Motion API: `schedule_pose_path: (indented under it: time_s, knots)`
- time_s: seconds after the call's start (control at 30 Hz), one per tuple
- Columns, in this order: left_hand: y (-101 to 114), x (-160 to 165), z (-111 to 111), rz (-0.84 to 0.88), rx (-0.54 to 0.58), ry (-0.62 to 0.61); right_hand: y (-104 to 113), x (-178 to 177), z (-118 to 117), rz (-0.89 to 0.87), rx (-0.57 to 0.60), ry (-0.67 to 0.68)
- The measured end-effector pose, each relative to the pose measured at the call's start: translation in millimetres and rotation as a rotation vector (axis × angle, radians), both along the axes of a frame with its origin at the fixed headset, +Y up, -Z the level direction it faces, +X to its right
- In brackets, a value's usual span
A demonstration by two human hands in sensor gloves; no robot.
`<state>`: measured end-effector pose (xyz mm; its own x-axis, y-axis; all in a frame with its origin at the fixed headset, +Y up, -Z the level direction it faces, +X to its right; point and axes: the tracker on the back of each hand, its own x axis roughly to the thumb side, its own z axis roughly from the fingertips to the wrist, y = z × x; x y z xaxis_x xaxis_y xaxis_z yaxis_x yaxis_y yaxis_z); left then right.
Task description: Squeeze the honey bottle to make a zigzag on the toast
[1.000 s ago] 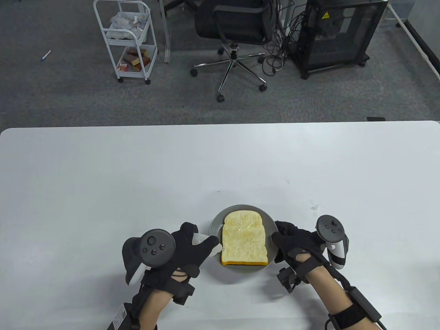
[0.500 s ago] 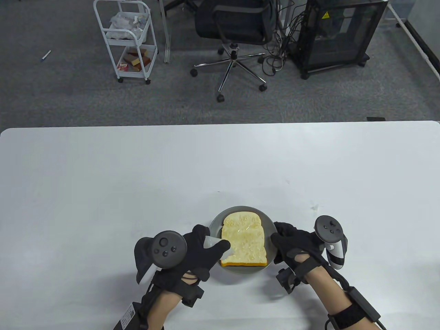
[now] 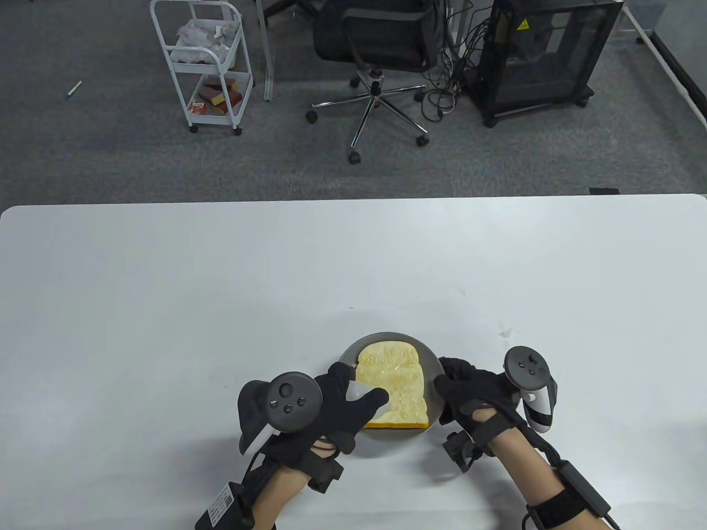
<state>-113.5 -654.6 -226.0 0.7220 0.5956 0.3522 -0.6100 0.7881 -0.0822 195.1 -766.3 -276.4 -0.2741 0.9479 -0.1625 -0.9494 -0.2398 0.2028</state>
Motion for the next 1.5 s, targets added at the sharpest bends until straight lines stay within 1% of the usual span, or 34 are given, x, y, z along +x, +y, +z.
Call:
schedule_pose_path:
  time_s: [0.67, 1.17, 1.5]
  knots:
    - [1, 25, 1, 0.002, 0.033, -0.038, -1, -1, 0, 0.004, -0.001, 0.006]
    - [-2, 37, 3, 0.012, 0.057, -0.059, -2, -1, 0, 0.006, 0.001, 0.005]
    - [-1, 29, 5, 0.024, 0.058, -0.050, -1, -1, 0, 0.001, 0.002, 0.004]
